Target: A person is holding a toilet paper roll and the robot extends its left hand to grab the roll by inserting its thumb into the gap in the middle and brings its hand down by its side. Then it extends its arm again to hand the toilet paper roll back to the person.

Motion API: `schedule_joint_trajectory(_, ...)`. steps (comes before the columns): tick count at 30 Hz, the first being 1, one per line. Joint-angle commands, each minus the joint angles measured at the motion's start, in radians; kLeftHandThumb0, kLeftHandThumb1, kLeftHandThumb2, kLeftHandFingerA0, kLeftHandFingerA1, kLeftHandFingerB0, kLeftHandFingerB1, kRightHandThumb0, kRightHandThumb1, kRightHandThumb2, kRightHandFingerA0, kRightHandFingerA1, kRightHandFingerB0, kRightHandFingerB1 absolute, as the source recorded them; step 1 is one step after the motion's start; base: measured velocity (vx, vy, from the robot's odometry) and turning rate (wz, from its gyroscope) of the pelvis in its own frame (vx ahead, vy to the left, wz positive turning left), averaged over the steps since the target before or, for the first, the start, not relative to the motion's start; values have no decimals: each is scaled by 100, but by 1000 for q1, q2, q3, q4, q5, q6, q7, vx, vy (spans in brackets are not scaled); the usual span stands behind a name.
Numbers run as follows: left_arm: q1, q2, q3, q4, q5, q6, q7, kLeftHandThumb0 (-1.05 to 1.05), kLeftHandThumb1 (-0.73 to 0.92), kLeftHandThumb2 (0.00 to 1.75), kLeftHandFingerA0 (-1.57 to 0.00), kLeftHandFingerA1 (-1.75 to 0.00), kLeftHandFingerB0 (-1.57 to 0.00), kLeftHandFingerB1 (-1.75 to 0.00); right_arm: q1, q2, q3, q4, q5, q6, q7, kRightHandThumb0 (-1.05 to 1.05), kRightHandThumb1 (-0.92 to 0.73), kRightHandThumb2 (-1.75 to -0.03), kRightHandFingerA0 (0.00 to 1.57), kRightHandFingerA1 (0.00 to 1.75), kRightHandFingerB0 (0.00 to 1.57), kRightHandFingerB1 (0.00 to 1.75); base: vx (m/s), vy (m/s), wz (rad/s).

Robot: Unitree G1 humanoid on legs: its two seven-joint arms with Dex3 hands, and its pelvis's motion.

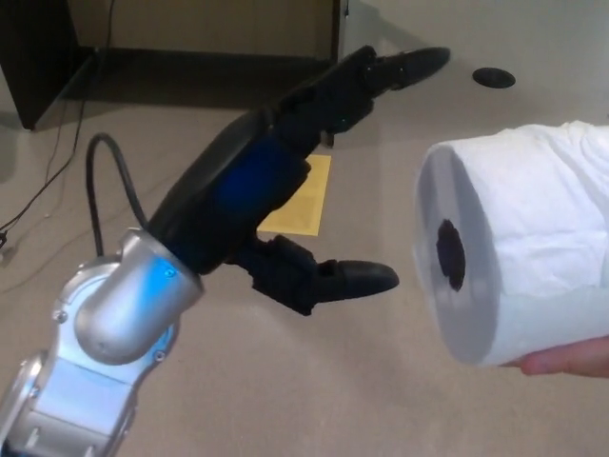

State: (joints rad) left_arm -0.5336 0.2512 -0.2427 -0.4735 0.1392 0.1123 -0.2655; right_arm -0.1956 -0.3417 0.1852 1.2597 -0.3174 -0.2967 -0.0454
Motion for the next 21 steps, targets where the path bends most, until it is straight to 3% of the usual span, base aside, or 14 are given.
schedule_joint_trajectory(1,-22,-35,0,59,30,-5,18,-29,22,81,-1,-48,0,-48,0,-14,4,5,-7,10,7,-45,-55,-85,69,69,43,53,0,0,0)
schedule_joint_trajectory(3,-25,-45,6,70,27,-11,18,-28,22,81,-2,-48,0,-48,-4,-14,4,4,-7,11,7,-45,-55,-85,69,69,43,53,0,0,0)
schedule_joint_trajectory(4,-32,-61,10,90,18,-17,25,-51,37,62,-20,-40,-10,-32,-4,-15,6,4,-9,7,4,-39,-67,-60,75,65,50,41,0,0,0)
schedule_joint_trajectory(5,-33,-67,12,95,21,-17,28,-52,38,62,-22,-41,-11,-32,-3,-16,6,4,-10,5,4,-40,-68,-60,74,65,50,41,0,0,0)
schedule_joint_trajectory(6,-35,-71,15,104,26,-22,30,-52,38,63,-24,-42,-12,-32,-6,-15,9,6,-13,9,3,-45,-55,-86,68,70,44,54,0,0,0)
schedule_joint_trajectory(7,-36,-76,16,109,30,-27,36,-51,38,63,-26,-43,-13,-33,-8,-15,10,7,-14,11,3,-41,-68,-61,72,60,50,40,0,0,0)
schedule_joint_trajectory(10,-38,-95,18,128,41,-51,54,-50,38,63,-26,-43,-14,-33,-7,-14,11,6,-14,10,3,-41,-67,-60,70,59,51,41,0,0,0)
schedule_joint_trajectory(12,-40,-105,19,141,46,-68,61,-49,38,62,-25,-42,-14,-33,-5,-14,14,6,-17,12,0,-42,-67,-61,71,60,50,41,0,0,0)
schedule_joint_trajectory(13,-42,-109,19,147,44,-72,62,-49,38,62,-25,-41,-15,-33,-4,-14,12,5,-16,10,2,-45,-54,-86,67,68,44,54,0,0,0)
schedule_joint_trajectory(15,-43,-120,16,153,50,-69,67,-50,37,62,-26,-41,-18,-34,-3,-12,10,6,-13,13,8,-45,-54,-86,67,69,43,53,0,0,0)
schedule_joint_trajectory(16,-45,-122,14,155,56,-69,69,-51,38,63,-26,-41,-18,-34,-3,-12,9,7,-13,11,9,-41,-68,-61,70,58,49,40,0,0,0)
schedule_joint_trajectory(18,-47,-126,7,152,70,-57,70,-52,38,64,-26,-42,-18,-35,-3,-12,7,8,-11,11,14,-45,-54,-86,66,68,43,53,0,0,0)
schedule_joint_trajectory(19,-47,-133,5,151,70,-53,70,-53,38,64,-25,-42,-17,-35,-4,-13,9,8,-12,13,15,-41,-68,-61,70,57,48,40,0,0,0)
schedule_joint_trajectory(21,-49,-146,-2,162,79,-68,78,-25,22,82,-12,-52,-9,-50,-6,-11,12,9,-16,15,13,-45,-55,-86,66,68,43,53,0,0,0)
